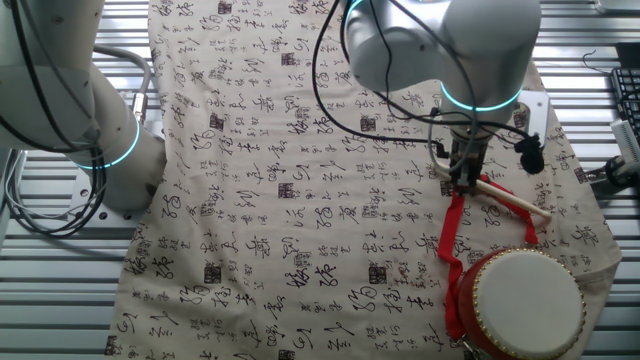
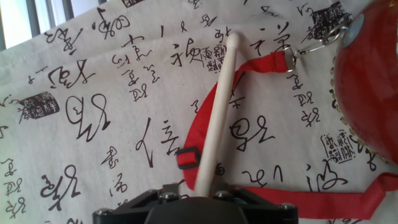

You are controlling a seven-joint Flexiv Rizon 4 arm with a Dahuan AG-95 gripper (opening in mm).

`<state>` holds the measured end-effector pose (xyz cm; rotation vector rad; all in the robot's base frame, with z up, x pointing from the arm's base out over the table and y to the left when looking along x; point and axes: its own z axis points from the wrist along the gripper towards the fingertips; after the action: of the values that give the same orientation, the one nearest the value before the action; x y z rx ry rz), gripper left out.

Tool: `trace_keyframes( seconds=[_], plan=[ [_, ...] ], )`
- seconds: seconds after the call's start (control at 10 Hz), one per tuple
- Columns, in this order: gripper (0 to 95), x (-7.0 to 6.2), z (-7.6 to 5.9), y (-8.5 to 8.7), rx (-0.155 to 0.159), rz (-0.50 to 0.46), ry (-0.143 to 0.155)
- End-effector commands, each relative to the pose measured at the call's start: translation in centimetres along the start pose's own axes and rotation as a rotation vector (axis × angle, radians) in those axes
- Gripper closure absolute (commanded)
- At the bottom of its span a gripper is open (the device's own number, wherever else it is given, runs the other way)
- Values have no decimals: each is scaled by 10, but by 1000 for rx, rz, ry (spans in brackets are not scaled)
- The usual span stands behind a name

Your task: Play the drum

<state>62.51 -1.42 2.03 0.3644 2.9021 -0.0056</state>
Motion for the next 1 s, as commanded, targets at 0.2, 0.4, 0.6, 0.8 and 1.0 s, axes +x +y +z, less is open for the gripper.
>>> trace_keyframes(
  seconds=[0.2,0.4,0.6,0.8,1.0],
  plan=[
    [760,0,0,0,-1,1,1],
    [760,0,0,0,-1,2,1],
    [760,0,0,0,-1,3,1],
    [950,0,0,0,0,4,1],
    [950,0,0,0,-1,4,2]
  ],
)
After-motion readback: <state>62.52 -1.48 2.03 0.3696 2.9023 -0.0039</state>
